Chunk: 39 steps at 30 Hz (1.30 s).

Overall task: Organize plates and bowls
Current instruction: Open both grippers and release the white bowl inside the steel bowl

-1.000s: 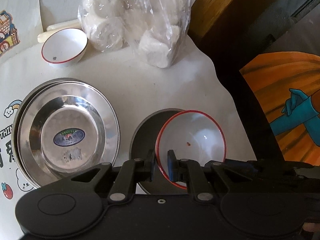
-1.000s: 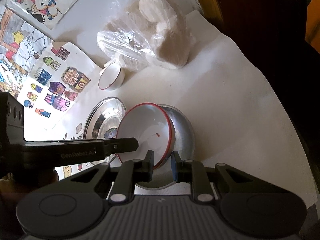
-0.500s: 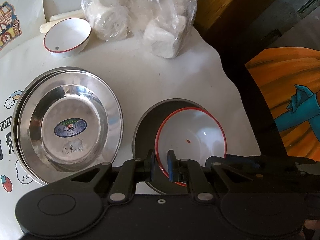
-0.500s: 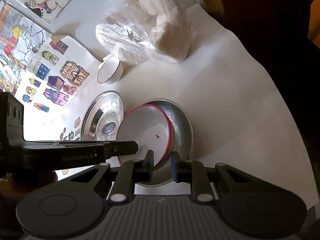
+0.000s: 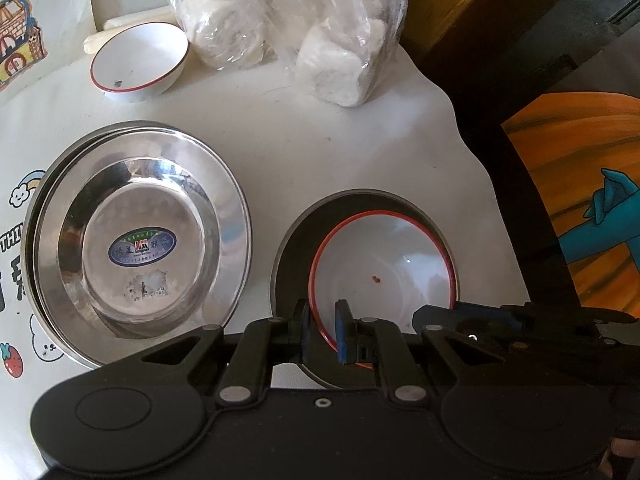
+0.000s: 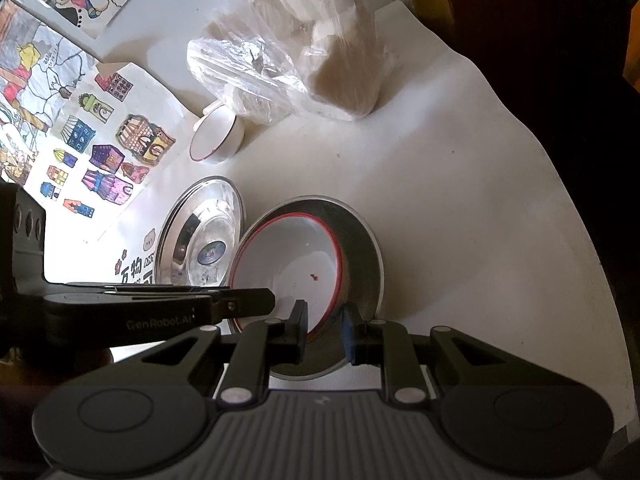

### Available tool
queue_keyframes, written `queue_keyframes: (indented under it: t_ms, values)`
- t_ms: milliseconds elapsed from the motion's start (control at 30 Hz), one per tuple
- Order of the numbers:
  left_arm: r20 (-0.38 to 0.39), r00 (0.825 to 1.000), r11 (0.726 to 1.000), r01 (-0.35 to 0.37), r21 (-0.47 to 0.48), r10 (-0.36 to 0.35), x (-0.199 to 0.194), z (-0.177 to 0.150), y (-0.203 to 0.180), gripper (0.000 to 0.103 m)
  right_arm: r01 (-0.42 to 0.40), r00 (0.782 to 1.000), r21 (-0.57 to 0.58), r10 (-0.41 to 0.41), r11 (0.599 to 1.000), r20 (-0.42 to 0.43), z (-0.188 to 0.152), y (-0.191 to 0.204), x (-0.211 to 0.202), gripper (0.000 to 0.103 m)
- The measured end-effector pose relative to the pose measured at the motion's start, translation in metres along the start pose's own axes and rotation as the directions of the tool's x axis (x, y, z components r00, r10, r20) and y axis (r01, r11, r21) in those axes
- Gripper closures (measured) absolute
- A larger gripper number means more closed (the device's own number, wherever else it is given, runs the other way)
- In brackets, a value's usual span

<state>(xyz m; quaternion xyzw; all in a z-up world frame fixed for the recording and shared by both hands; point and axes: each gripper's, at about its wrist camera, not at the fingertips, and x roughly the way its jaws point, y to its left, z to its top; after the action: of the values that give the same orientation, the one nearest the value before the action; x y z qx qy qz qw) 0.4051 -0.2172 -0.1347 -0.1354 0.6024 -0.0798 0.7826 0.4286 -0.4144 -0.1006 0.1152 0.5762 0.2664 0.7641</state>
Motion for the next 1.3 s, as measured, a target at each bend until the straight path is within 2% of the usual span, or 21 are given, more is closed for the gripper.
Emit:
queue_keyframes:
  t_ms: [833, 1300]
  values:
    - [-0.013, 1.0, 1.0, -0.012, -0.01, 0.012, 0.007, 0.001, 0.001, 0.088, -0.005, 1.0, 0.016, 0.005, 1.0, -0.006, -0.0005, -0.0051, 0.0076, 0.082]
    - [-0.027, 1.0, 1.0, 0.001, -0.006, -0.001, 0.0085, 0.0034, 0.0011, 0.082, -0.004, 1.0, 0.02, 0.004, 1.0, 0.001, -0.0016, -0.0041, 0.0047, 0.08]
